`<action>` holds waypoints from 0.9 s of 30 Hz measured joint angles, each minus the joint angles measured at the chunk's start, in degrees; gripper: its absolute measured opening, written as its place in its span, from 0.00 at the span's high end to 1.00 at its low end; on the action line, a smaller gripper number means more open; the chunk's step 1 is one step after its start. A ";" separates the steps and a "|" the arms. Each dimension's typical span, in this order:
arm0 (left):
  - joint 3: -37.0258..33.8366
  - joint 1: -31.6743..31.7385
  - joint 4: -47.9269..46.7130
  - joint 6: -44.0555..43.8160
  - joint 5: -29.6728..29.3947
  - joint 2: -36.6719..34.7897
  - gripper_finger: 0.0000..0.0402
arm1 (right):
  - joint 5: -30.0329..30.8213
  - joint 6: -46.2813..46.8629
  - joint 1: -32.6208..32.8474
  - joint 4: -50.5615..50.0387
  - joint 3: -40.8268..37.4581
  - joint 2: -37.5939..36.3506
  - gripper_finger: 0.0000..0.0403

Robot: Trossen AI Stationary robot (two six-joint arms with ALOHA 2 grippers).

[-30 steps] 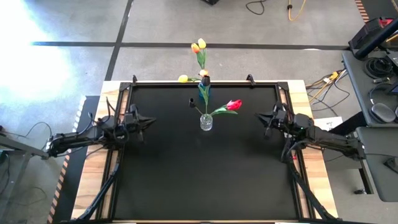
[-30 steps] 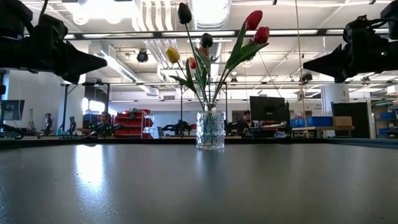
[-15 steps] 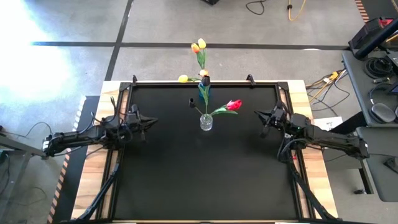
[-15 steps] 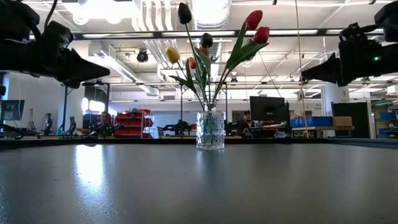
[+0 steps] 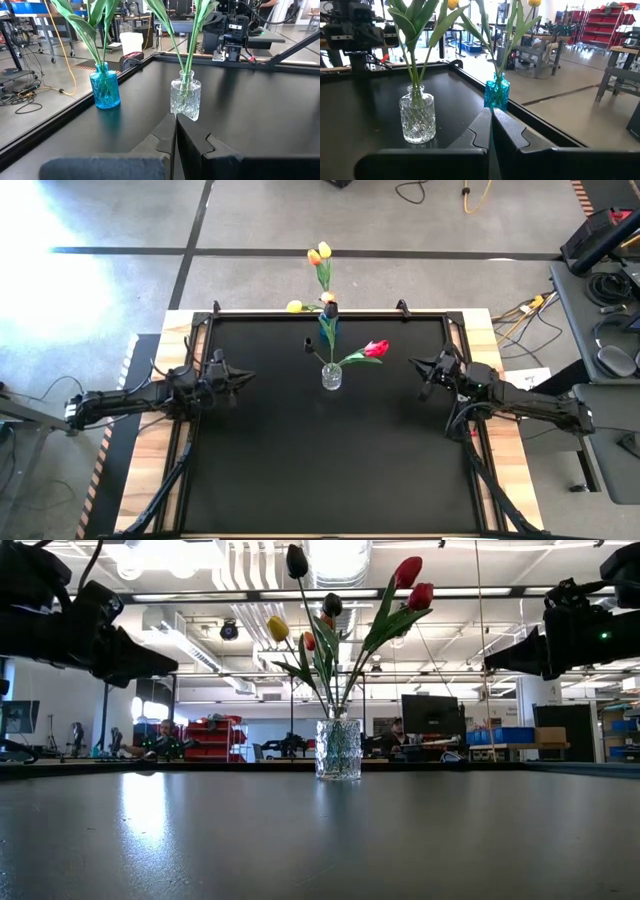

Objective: Sort flowers into vase by color
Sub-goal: Return to Home Position

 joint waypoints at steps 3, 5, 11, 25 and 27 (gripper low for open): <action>0.00 0.00 0.02 0.00 0.00 0.56 1.00 | 0.00 0.07 0.00 0.00 0.00 0.00 0.98; 0.00 0.00 0.02 0.01 0.00 0.97 1.00 | 0.00 0.00 0.00 -0.01 -0.02 0.00 0.98; 0.00 0.00 0.07 0.00 0.00 1.96 1.00 | 0.00 0.03 0.00 -0.02 -0.02 0.00 0.98; 0.00 0.00 0.13 0.00 0.02 3.35 1.00 | 0.00 -0.02 0.00 -0.02 -0.02 0.00 0.98; 0.00 0.00 0.13 0.02 0.02 3.50 1.00 | 0.02 0.07 0.00 -0.03 -0.02 0.00 0.98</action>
